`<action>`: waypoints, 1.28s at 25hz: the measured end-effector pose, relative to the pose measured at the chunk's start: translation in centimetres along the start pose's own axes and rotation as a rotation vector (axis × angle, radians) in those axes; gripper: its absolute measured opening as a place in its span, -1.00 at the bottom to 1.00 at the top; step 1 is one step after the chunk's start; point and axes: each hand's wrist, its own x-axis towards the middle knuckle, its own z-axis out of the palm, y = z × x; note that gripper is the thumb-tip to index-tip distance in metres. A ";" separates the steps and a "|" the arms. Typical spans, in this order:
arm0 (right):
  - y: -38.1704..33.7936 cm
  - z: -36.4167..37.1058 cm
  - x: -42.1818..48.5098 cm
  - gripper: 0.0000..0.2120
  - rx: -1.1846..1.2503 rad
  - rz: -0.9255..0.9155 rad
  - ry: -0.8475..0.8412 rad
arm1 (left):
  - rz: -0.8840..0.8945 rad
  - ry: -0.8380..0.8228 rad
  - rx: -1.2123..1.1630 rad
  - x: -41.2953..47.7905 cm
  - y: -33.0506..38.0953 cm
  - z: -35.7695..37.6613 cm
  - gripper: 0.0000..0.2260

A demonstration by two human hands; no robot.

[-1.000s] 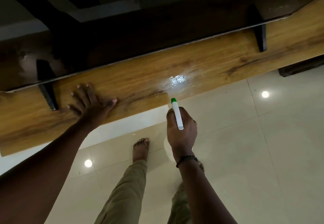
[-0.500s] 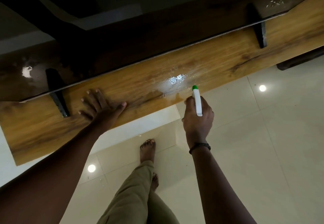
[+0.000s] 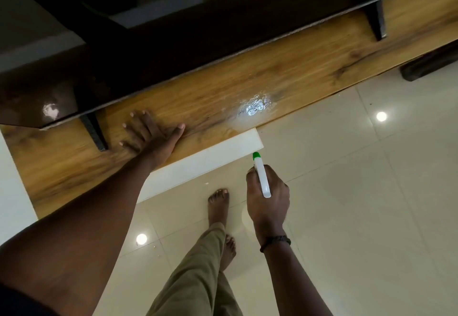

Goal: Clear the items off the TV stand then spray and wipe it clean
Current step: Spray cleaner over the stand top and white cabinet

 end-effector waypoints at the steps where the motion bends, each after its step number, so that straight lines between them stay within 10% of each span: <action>1: 0.4 0.5 -0.8 -0.74 0.017 0.023 -0.006 | 0.017 0.031 -0.080 1.4 0.0 -4.5 -0.12; 4: 0.9 1.7 -2.3 -0.72 0.043 0.031 -0.004 | -0.119 0.005 0.026 1.3 -0.4 -9.4 0.18; 32: 2.0 4.3 -9.4 -0.77 -0.007 0.169 0.051 | -0.048 -0.064 -0.016 0.6 0.9 -9.4 0.24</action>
